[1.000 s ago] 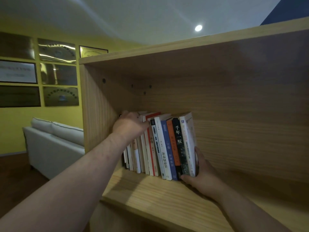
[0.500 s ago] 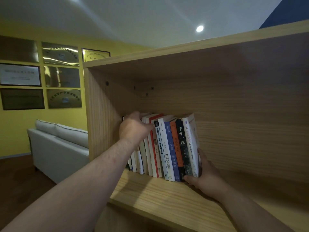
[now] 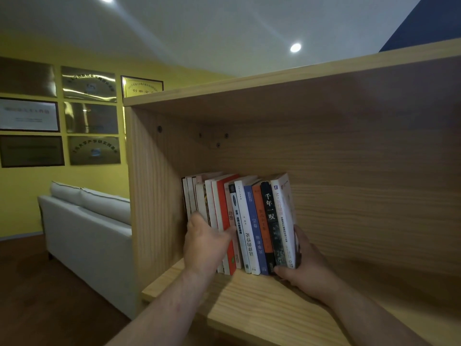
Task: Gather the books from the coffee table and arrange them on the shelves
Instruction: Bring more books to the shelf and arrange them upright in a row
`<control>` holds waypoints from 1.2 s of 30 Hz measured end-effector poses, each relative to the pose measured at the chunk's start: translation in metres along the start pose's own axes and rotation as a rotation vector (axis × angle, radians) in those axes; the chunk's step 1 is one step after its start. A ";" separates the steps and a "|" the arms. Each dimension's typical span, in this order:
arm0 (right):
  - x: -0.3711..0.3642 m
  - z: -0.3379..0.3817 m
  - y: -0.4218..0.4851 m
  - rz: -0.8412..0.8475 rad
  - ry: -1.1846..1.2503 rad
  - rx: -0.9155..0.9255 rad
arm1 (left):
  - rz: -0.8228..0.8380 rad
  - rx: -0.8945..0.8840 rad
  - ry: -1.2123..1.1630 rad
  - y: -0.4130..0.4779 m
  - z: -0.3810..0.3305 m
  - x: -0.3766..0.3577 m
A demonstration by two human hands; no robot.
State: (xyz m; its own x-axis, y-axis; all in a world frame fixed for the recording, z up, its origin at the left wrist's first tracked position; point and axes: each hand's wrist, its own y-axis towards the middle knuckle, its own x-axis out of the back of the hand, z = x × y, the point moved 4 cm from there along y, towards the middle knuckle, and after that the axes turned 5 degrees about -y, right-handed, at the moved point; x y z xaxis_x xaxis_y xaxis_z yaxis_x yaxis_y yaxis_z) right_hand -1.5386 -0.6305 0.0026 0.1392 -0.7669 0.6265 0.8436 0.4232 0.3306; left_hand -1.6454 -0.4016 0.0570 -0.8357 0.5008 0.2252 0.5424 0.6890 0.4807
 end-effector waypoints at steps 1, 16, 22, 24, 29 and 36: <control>0.000 0.000 0.000 0.001 0.002 -0.004 | 0.003 -0.012 0.023 0.001 0.002 -0.001; 0.007 0.002 -0.005 -0.016 0.074 -0.025 | -0.026 -0.058 -0.007 -0.005 0.011 0.000; 0.006 0.002 -0.003 -0.033 0.073 -0.040 | -0.103 -0.064 -0.091 -0.017 0.022 0.012; 0.006 0.001 -0.002 -0.028 0.086 -0.046 | -0.131 -0.080 -0.072 -0.020 0.016 0.012; 0.004 0.000 -0.002 -0.027 0.074 -0.045 | -0.185 -0.167 0.050 -0.025 0.006 0.009; 0.008 0.000 -0.004 -0.042 0.114 -0.029 | -0.080 -0.042 -0.215 -0.016 0.017 0.001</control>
State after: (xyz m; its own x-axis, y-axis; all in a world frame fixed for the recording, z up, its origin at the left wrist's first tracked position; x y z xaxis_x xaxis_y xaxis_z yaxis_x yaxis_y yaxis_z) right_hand -1.5406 -0.6383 0.0062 0.1605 -0.8340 0.5279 0.8645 0.3769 0.3326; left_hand -1.6531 -0.4033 0.0350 -0.8362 0.5485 0.0012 0.4671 0.7110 0.5257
